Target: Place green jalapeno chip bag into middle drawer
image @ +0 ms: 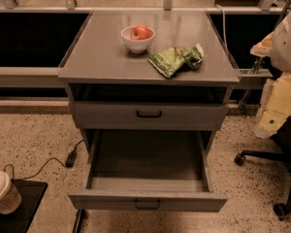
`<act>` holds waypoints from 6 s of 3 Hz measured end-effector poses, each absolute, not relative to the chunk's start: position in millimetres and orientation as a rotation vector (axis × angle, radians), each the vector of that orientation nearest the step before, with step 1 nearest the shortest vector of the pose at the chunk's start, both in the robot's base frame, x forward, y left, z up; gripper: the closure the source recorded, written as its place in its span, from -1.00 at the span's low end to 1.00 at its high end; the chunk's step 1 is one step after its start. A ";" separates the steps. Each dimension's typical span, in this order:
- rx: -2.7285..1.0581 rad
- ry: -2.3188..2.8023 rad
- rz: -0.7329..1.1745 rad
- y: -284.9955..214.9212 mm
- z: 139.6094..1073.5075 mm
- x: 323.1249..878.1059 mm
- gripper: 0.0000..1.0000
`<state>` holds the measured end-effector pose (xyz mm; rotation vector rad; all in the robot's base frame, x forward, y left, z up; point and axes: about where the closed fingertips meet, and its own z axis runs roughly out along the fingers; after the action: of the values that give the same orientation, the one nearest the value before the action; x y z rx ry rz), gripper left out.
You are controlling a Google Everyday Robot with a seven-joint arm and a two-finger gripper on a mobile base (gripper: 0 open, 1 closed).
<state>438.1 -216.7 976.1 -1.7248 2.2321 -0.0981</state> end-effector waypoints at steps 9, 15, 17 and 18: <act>-1.707 1.510 0.198 -55.5 1039.5 710.3 -1.00; -1.367 1.715 0.445 -167.0 944.6 753.5 -1.00; -1.216 1.738 0.646 -183.2 841.8 784.0 -1.00; -1.222 1.760 0.689 -164.2 812.5 795.1 -1.00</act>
Offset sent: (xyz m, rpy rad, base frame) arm 0.1385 0.0071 0.0154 0.2286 -0.0043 0.2446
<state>795.1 -164.2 812.5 -1.2216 1.7603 0.6894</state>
